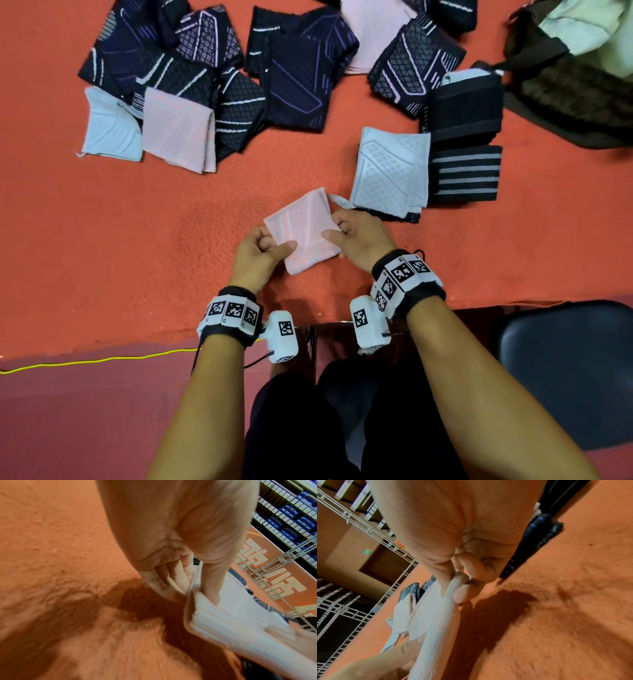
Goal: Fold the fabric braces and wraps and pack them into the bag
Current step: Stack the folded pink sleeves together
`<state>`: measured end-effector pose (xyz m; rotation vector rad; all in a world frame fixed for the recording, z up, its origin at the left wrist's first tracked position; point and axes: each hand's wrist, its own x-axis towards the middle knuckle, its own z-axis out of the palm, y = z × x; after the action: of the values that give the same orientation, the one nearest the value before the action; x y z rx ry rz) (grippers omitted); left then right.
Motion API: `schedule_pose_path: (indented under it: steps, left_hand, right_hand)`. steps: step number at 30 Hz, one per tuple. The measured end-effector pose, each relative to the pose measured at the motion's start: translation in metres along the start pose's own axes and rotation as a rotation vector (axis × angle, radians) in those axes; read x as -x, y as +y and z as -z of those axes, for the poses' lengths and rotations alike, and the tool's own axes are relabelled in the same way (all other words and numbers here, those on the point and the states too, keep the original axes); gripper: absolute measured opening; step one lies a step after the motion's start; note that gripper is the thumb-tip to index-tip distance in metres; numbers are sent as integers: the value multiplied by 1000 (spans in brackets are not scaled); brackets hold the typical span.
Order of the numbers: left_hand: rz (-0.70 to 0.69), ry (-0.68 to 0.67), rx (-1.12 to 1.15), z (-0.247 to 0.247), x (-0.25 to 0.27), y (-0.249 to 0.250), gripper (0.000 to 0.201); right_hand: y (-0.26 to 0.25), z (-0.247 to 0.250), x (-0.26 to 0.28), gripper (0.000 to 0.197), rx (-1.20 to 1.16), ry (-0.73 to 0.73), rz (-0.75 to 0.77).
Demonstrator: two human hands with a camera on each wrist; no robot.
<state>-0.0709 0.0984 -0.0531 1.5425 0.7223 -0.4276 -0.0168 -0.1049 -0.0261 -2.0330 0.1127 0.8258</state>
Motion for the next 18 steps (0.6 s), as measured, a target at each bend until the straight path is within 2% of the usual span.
schedule_pose_path:
  steps: [4,7,11,15,18]
  left_hand:
    - [-35,-29,111,-3,7,34,58]
    - [-92,-55,77,-10,5,57,38]
    - [-112,-104,88,-31,-2,77,9]
    - [-180,-119,65,-57,-12,91,11]
    - [-208,-121,72,-79,-19,96,8]
  right_hand:
    - [-21,25,4,17,22,-25,69]
    - [-35,46,5,28,-6,9,80]
    - [-40,70,2,21,-62,223,107]
    - [-33,88,-6,25,-196,434,45]
    - [-25,96,-8,25,-321,481,-3]
